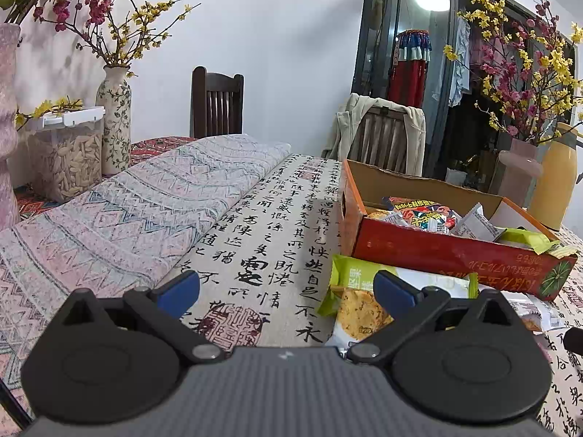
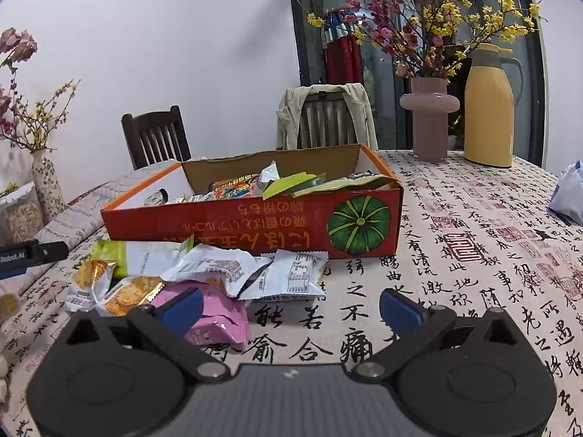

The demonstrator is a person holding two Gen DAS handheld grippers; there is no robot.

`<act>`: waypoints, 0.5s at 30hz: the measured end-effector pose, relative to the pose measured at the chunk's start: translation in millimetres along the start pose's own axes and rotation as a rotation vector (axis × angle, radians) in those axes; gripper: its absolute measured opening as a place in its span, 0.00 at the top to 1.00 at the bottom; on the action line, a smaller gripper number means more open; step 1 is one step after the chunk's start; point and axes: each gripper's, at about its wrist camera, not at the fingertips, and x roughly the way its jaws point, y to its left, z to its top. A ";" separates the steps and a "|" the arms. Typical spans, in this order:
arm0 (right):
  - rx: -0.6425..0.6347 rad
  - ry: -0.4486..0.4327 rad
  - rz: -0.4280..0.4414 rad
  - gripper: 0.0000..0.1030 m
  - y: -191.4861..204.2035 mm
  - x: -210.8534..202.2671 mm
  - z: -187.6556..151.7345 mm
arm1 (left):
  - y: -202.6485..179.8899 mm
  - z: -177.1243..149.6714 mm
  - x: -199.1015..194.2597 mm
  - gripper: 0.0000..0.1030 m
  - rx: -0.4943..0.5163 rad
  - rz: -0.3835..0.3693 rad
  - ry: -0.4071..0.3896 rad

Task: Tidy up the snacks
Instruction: 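Grasp a white wrapped packet with the right gripper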

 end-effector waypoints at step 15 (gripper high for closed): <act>0.003 0.014 -0.026 0.01 -4.0 -4.0 0.9 | 5.3 0.3 -2.2 0.00 -0.037 -0.018 -0.011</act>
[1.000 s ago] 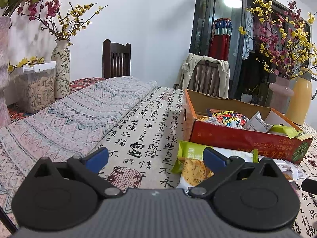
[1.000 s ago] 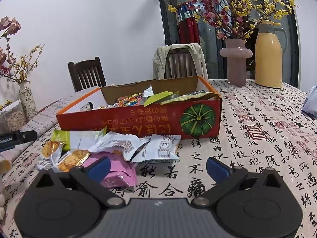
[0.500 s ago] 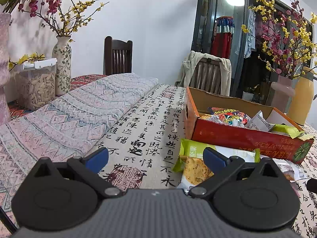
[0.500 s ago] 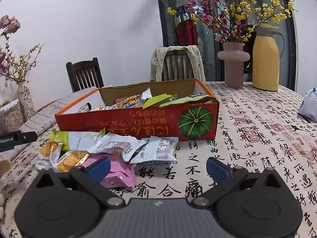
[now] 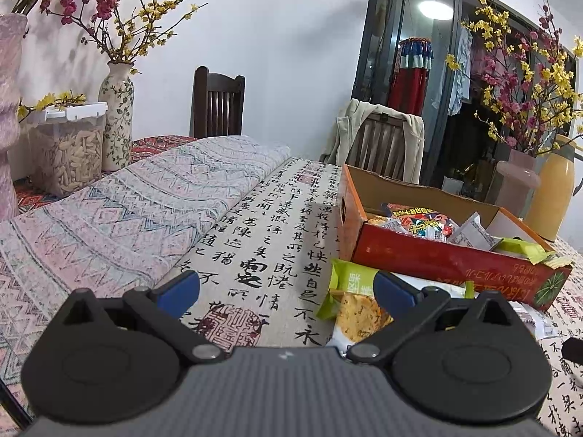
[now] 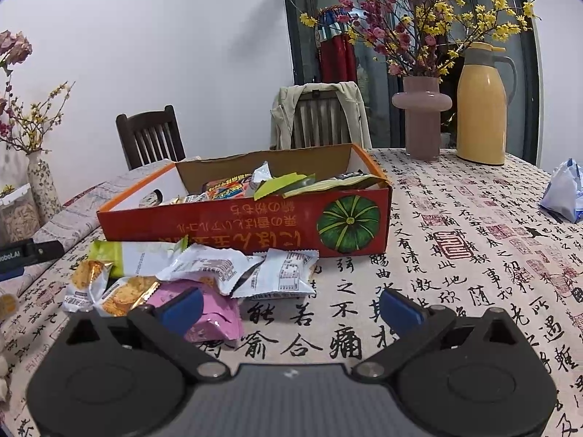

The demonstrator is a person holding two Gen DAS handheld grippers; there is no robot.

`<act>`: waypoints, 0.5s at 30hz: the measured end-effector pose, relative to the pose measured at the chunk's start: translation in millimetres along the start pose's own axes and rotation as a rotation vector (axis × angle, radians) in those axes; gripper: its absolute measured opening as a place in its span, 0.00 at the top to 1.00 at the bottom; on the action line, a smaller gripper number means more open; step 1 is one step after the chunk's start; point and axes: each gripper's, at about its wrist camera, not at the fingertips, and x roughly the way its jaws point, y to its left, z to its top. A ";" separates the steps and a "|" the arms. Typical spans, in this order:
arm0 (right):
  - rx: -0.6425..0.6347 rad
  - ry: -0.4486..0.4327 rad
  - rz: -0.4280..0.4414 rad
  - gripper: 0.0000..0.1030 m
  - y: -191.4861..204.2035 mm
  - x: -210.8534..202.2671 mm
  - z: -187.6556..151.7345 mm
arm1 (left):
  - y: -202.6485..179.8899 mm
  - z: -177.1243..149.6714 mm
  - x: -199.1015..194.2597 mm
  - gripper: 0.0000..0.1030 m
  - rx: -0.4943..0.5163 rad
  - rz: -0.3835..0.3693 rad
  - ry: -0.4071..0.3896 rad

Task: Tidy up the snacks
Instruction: 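Grasp a white wrapped packet with the right gripper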

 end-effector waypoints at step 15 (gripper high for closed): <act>-0.041 0.009 0.017 0.28 12.8 5.5 10.2 | 4.6 0.4 -3.4 0.00 -0.029 -0.020 -0.013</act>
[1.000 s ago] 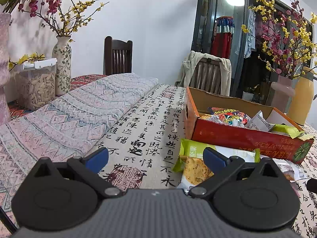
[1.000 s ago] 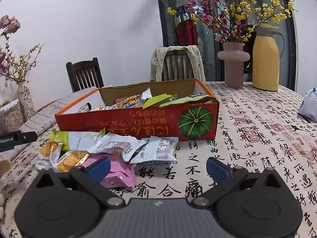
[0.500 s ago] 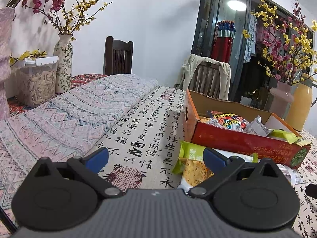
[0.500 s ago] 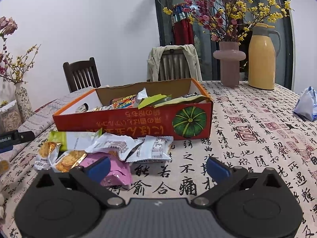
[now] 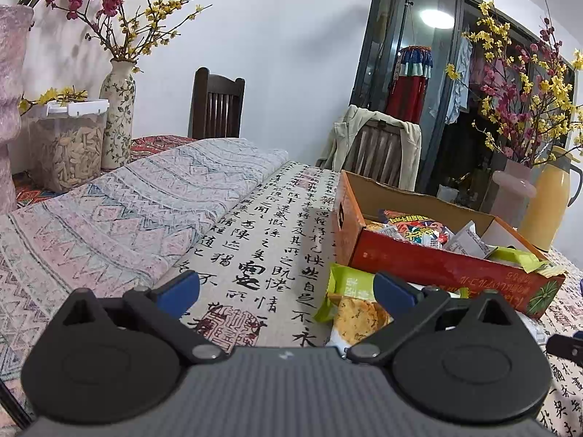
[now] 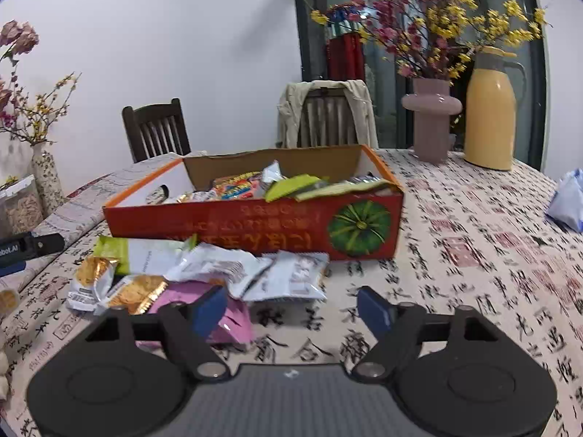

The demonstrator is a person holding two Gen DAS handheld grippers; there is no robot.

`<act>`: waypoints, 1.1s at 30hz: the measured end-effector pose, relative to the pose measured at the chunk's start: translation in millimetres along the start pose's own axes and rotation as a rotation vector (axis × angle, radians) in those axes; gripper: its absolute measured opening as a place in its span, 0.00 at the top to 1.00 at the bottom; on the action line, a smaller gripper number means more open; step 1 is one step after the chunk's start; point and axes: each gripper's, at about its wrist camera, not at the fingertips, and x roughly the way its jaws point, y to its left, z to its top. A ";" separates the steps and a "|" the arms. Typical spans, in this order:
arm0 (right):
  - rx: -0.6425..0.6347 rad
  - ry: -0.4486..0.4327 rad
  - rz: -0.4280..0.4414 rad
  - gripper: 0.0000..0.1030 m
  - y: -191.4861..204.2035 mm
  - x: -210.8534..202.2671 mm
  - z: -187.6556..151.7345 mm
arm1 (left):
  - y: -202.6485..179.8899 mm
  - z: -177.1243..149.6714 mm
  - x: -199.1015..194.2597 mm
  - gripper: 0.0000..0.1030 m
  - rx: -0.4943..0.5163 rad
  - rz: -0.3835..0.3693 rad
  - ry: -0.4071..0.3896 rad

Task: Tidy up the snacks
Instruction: 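Grasp a white wrapped packet with the right gripper, then grasp the pumpkin-seed cracker packet with the left gripper while the right holds the white packet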

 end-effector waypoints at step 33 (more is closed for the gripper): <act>0.042 -0.028 -0.050 0.62 -26.4 10.1 4.6 | -0.1 -0.3 3.5 0.00 -0.007 0.010 0.019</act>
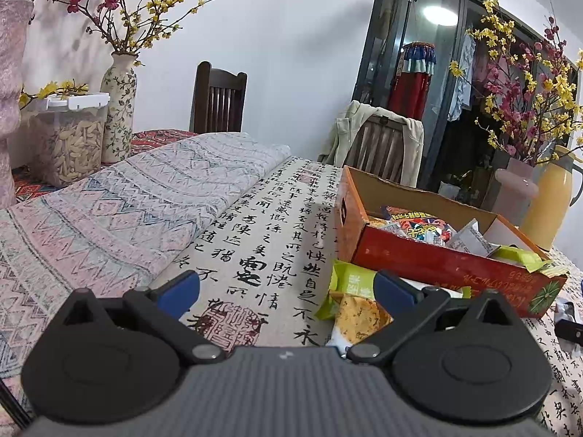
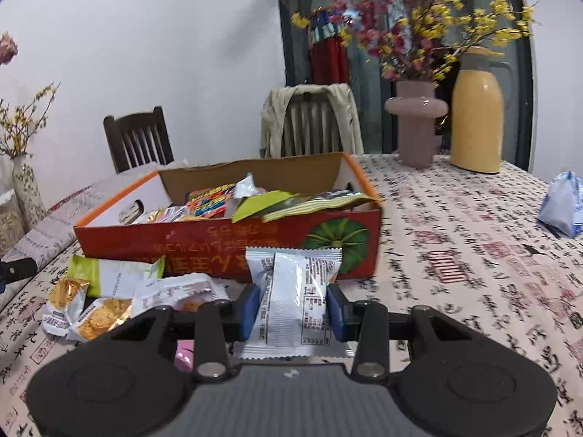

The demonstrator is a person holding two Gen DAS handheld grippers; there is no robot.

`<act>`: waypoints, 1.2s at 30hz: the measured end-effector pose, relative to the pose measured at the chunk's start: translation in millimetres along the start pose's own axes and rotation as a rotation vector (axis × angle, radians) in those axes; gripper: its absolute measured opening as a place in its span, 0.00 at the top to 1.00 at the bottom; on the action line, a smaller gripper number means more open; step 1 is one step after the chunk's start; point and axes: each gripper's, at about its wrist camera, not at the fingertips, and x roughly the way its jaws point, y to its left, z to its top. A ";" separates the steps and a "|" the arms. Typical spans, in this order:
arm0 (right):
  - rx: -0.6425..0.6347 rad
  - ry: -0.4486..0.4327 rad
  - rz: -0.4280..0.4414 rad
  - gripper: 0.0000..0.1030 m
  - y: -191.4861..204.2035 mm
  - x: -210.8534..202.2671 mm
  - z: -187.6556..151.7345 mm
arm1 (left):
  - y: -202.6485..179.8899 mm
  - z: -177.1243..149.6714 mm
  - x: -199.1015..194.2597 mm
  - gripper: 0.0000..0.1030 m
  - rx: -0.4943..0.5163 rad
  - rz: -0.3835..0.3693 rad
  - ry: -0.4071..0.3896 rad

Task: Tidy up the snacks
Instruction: 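Grasp the pumpkin-seed cracker packet with the left gripper while the right holds the white packet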

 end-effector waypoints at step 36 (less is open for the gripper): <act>0.054 -0.003 0.103 0.62 -12.9 7.7 -13.5 | -67.6 2.2 24.8 0.00 0.171 0.012 0.259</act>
